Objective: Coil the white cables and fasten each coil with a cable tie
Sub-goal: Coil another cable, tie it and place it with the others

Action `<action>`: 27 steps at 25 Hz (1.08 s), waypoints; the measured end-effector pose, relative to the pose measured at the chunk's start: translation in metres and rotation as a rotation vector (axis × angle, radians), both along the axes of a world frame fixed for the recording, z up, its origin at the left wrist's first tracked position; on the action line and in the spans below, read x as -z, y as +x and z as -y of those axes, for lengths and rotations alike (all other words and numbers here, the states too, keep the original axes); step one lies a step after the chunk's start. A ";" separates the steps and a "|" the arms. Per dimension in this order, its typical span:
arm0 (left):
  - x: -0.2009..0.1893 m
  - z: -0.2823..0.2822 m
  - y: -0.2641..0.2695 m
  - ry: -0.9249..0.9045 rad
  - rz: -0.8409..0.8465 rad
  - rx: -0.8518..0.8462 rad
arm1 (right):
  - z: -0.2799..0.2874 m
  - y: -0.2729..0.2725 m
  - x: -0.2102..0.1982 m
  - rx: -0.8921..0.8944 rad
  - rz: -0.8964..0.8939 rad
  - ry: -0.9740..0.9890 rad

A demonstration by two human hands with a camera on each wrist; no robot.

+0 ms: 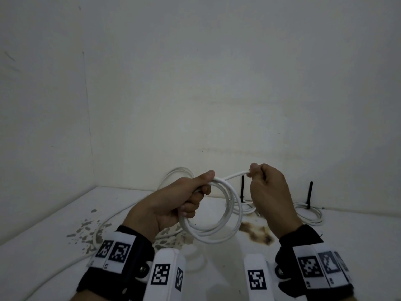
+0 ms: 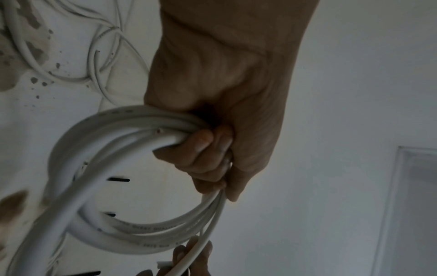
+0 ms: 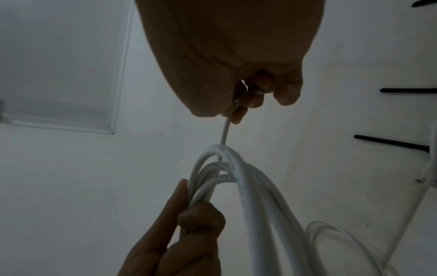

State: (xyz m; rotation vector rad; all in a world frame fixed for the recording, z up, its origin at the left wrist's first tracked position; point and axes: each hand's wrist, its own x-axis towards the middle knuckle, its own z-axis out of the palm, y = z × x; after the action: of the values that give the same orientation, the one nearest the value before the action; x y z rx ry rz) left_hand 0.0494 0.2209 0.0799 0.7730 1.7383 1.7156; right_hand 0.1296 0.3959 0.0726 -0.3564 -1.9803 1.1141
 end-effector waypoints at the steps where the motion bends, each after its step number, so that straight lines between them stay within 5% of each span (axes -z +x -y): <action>1: 0.000 0.000 0.000 -0.002 -0.006 -0.008 | 0.000 0.000 0.000 0.008 -0.005 -0.004; 7: 0.001 0.008 -0.009 0.019 -0.007 -0.091 | -0.009 0.010 0.001 -0.235 0.287 0.159; 11: 0.003 0.003 -0.005 -0.065 -0.110 -0.070 | 0.003 0.010 0.000 -0.037 0.564 0.519; 15: -0.001 0.002 -0.001 -0.021 -0.113 -0.092 | 0.014 0.002 0.002 -0.272 0.227 0.104; 18: -0.004 0.002 -0.003 0.024 -0.076 -0.187 | 0.023 -0.003 0.006 -0.478 0.208 -0.196; 20: -0.003 0.001 -0.005 0.051 -0.066 -0.241 | 0.029 -0.006 0.010 -0.495 0.185 -0.206; 24: -0.001 0.000 -0.005 0.150 0.020 -0.268 | 0.043 -0.013 0.023 -0.214 0.052 0.107; 27: -0.003 -0.001 -0.004 0.205 0.106 -0.182 | 0.052 -0.012 0.030 -0.188 -0.104 -0.010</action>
State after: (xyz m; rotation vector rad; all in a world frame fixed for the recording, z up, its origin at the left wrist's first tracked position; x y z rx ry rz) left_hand 0.0456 0.2218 0.0831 0.6119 1.6206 2.0431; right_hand 0.1172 0.3434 0.0427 -0.1168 -1.9467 1.2351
